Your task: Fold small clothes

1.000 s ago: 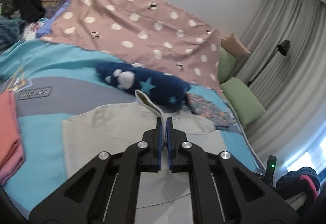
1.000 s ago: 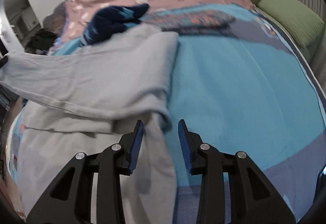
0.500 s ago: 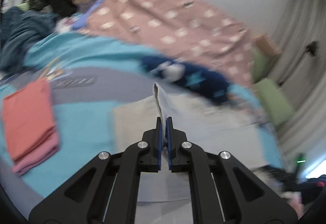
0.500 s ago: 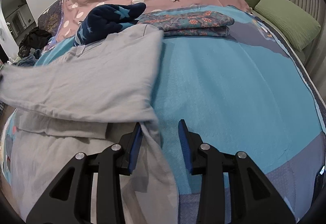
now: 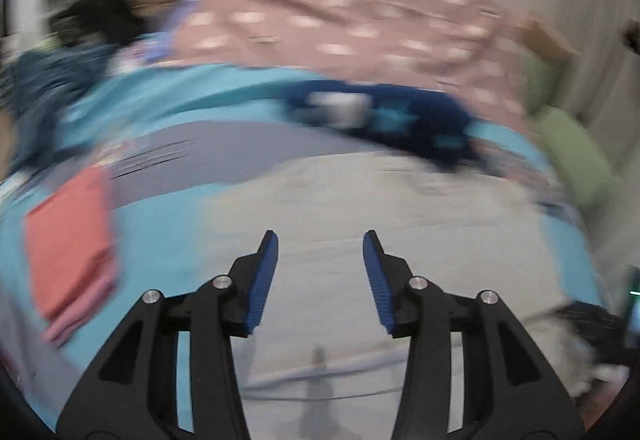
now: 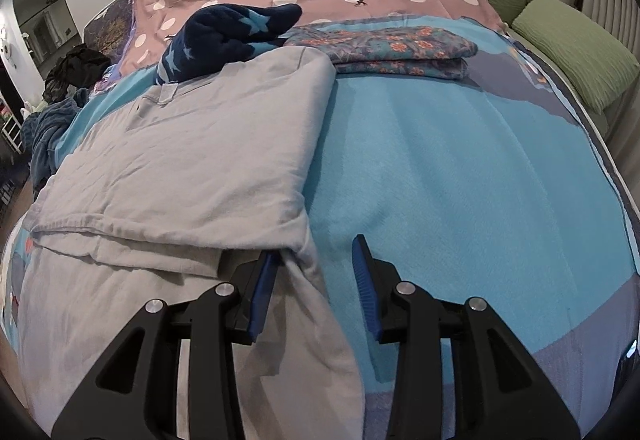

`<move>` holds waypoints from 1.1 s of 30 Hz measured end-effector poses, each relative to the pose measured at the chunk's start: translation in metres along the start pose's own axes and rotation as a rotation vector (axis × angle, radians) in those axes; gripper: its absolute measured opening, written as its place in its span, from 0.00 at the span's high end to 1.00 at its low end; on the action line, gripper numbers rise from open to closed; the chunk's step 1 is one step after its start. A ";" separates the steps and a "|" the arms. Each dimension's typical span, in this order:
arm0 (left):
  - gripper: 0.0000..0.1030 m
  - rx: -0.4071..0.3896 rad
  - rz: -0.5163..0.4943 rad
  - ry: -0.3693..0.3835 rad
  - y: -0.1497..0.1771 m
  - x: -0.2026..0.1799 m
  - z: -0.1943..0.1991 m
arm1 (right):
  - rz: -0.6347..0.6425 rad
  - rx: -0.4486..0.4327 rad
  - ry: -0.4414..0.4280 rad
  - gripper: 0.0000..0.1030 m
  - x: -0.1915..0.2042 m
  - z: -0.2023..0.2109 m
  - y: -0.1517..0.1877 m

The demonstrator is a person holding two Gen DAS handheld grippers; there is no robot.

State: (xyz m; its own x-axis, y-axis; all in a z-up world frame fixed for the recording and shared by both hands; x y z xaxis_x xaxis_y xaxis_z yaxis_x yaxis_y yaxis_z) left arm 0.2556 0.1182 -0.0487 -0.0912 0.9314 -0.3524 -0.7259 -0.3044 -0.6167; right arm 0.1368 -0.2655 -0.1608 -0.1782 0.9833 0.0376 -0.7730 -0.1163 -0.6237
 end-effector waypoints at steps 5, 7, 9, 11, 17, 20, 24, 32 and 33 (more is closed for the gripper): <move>0.52 0.137 -0.192 0.214 0.007 -0.131 -0.043 | -0.068 -0.040 -0.066 0.62 -0.012 0.000 0.006; 0.52 0.194 -0.265 0.239 0.017 -0.183 -0.069 | -0.079 -0.056 -0.076 0.62 -0.013 0.000 0.008; 0.52 0.269 -0.321 0.241 0.027 -0.232 -0.104 | -0.082 -0.068 -0.082 0.62 -0.012 0.001 0.010; 0.52 0.295 -0.377 0.214 0.040 -0.265 -0.126 | -0.095 -0.075 -0.100 0.61 -0.014 0.001 0.010; 0.54 0.359 -0.566 0.041 0.057 -0.326 -0.198 | -0.139 -0.089 -0.175 0.56 -0.021 0.000 0.012; 0.88 0.397 -0.641 -0.026 0.063 -0.335 -0.218 | -0.147 -0.093 -0.192 0.54 -0.023 0.000 0.012; 0.97 0.399 -0.653 -0.005 0.060 -0.335 -0.218 | -0.174 -0.103 -0.229 0.53 -0.028 0.000 0.012; 0.98 0.413 -0.169 0.380 -0.001 -0.274 -0.188 | -0.166 -0.105 -0.223 0.52 -0.025 0.003 0.011; 0.98 0.412 -0.165 0.384 0.000 -0.272 -0.190 | -0.169 -0.105 -0.226 0.52 -0.025 0.003 0.011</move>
State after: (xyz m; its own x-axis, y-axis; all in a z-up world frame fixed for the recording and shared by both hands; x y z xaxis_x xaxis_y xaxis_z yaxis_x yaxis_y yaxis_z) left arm 0.4096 -0.1735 -0.0863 0.2429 0.7974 -0.5525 -0.9219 0.0126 -0.3872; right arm 0.1305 -0.2922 -0.1664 -0.1923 0.9300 0.3131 -0.7378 0.0733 -0.6710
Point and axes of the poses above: each gripper's, at about its wrist camera, not at the fingertips, and z roughly against the way its jaws point, x to its left, y to its underside, the point moved 2 cm from there along -z, roughly the way its jaws point, and after that the axes turned 13 degrees about z, right-handed, at the moved point
